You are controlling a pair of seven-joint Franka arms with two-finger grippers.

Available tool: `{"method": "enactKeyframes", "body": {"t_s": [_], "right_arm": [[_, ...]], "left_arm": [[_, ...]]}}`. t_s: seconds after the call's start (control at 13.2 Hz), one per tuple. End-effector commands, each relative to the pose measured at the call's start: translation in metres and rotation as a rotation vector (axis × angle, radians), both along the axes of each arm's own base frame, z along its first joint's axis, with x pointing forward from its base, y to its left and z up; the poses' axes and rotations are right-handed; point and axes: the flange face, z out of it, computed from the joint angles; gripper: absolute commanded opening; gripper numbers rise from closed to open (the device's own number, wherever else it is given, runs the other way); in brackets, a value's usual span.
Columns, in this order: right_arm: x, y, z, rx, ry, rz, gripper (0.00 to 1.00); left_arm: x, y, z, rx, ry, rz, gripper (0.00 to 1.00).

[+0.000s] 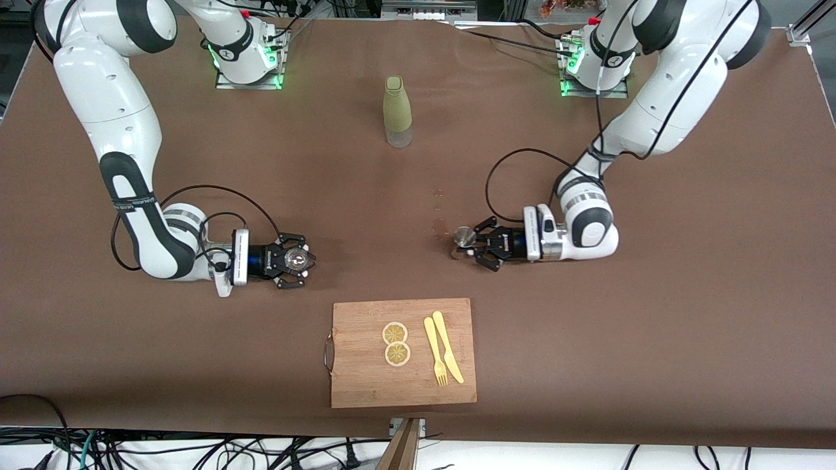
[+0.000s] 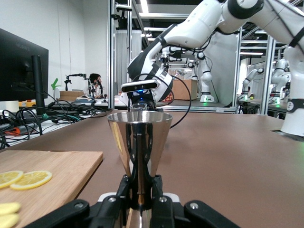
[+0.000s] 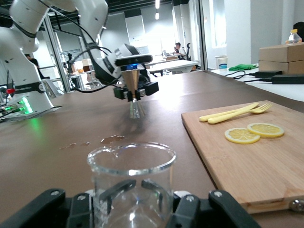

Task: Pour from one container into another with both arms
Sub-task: 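Lift the jigger and beaker, bringing both grippers together mid-table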

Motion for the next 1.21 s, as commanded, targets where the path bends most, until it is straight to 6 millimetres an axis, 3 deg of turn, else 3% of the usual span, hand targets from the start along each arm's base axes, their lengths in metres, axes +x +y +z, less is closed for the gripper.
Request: {"method": "enactKeyframes", "body": {"t_s": [0.0,0.23,0.53,0.83,1.14], "right_arm": [[0.009,0.024,0.028,-0.054,0.022,-0.047,0.0],[0.017,0.053,0.054,-0.158,0.024,-0.098,0.0],[0.021,0.075,0.091,-0.228,0.002,-0.139,0.0],[0.004,0.091,0.127,-0.295,-0.038,-0.118,0.0],[-0.014,0.137,0.138,-0.397,-0.094,-0.153,0.0]], "left_arm": [[-0.022,-0.042,0.011,0.05,-0.028,0.044,0.0],[-0.041,-0.077,0.001,0.042,0.0,0.053,0.0],[-0.046,-0.099,-0.007,0.041,-0.106,0.075,0.0],[-0.046,-0.111,-0.005,0.087,-0.111,0.083,0.0],[-0.046,-0.126,0.0,0.098,-0.071,0.087,0.0]]}}
